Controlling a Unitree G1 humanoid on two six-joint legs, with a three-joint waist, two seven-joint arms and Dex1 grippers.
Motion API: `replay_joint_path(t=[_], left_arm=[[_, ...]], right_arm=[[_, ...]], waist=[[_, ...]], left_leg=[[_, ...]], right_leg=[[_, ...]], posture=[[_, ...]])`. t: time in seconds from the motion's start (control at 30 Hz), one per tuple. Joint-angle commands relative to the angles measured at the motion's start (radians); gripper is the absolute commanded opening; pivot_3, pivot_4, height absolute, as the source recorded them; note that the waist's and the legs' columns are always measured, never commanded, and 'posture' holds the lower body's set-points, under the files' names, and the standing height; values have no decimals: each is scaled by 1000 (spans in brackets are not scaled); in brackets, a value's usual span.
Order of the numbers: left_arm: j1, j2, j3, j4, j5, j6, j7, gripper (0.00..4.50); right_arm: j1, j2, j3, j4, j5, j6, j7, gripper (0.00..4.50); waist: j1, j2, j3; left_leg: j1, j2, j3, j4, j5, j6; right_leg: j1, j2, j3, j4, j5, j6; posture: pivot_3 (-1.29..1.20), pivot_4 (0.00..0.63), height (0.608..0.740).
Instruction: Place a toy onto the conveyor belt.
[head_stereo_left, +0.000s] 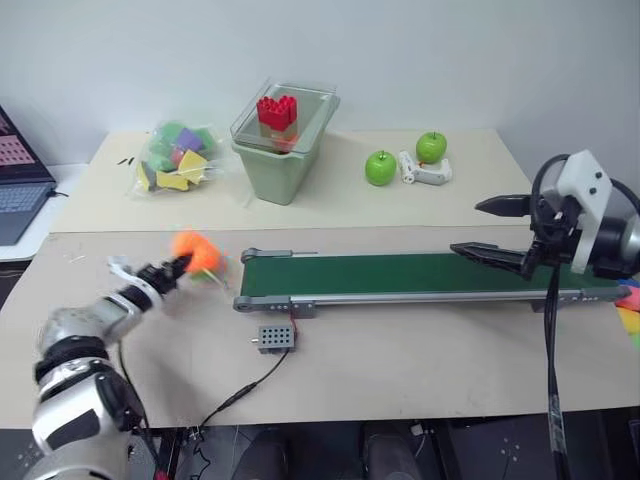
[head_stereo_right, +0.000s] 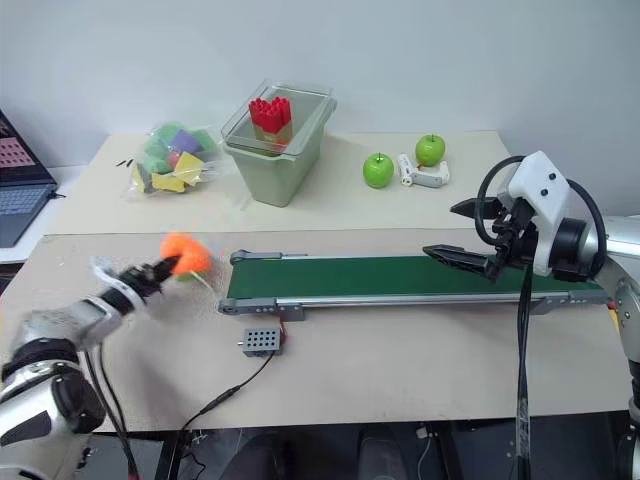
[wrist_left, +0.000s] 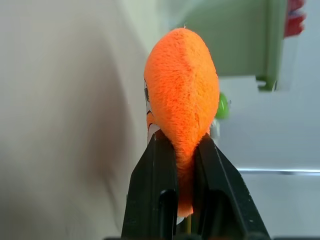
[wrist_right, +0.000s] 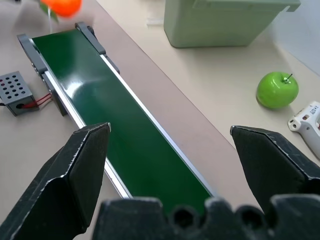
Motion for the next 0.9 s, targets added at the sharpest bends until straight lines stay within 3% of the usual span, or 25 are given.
replay_joint_path(t=[0.03, 0.1, 0.23, 0.4, 0.53, 0.63, 0.9], left_arm=[[29, 17, -205, -344, 116, -91, -10, 416], [39, 24, -325, -485, 199, -150, -3, 416], [46, 119, -667, -750, 551, -451, -22, 416], [80, 149, -797, -917, 698, -600, -50, 416], [97, 250, -970, -933, 1045, -1017, 3, 416], [99, 274, -1025, -867, 1203, -1239, 98, 416], [98, 195, -1040, -713, 1296, -1441, 198, 416]], right_arm=[[-42, 14, 12, 5, 2, -37, 3, 4500], [-56, 25, 30, 17, -4, -47, 6, 4500], [-92, 45, 66, 50, -18, -73, 13, 4500], [-101, 58, 79, 63, -23, -86, 17, 4500], [-105, 63, 84, 71, -26, -94, 17, 4500], [-103, 61, 80, 74, -28, -96, 18, 4500], [-61, 46, 40, 39, -20, -77, 5, 4500]], waist=[[6, 0, 0], [21, 0, 0], [28, -1, 1], [21, 0, 0], [5, 0, 0], [8, 0, 0], [13, 0, 0]], left_leg=[[0, 0, 0, 0, 0, 0], [0, -1, 0, 0, 0, 0], [-1, -1, 4, -1, 1, -2], [-2, 0, 6, -7, 4, -7], [-2, 0, 8, -13, 3, -6], [-3, 0, 10, -13, 3, -5], [-4, 0, 9, -11, 0, 0]], right_leg=[[0, 0, 0, -1, 0, 0], [1, 0, 0, -2, 0, 0], [1, -1, -1, -4, 0, 0], [0, -1, -1, -4, 0, 0], [-1, 0, -1, -10, 0, 0], [-1, 0, -1, -13, 0, 0], [0, 0, -2, -13, 1, 1]], posture=[[0, 150, 740], [0, 150, 740], [0, 150, 740], [0, 150, 740], [0, 150, 740], [0, 150, 740], [0, 150, 740]])
